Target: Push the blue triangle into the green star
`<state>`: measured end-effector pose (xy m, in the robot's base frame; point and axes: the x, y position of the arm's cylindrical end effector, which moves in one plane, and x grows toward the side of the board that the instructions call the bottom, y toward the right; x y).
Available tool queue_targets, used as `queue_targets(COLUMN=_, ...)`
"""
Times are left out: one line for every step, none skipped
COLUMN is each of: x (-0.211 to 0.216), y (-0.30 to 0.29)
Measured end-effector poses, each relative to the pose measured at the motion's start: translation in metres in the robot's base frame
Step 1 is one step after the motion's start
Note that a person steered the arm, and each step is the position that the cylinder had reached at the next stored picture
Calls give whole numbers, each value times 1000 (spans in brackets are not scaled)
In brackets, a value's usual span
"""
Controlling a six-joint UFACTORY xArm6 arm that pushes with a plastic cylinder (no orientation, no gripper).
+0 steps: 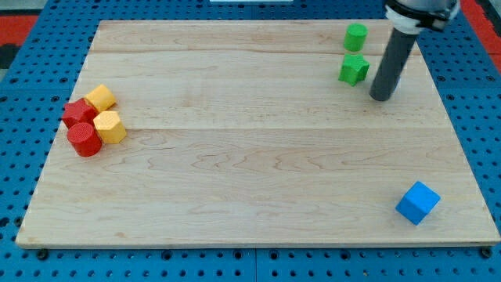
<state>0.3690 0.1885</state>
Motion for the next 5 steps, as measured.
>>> queue_targets(x=-23, y=-31)
queue_targets(x=-17, y=-32)
queue_targets(x=28, y=-7)
queue_targets(x=11, y=49)
queue_targets(x=-29, y=-9)
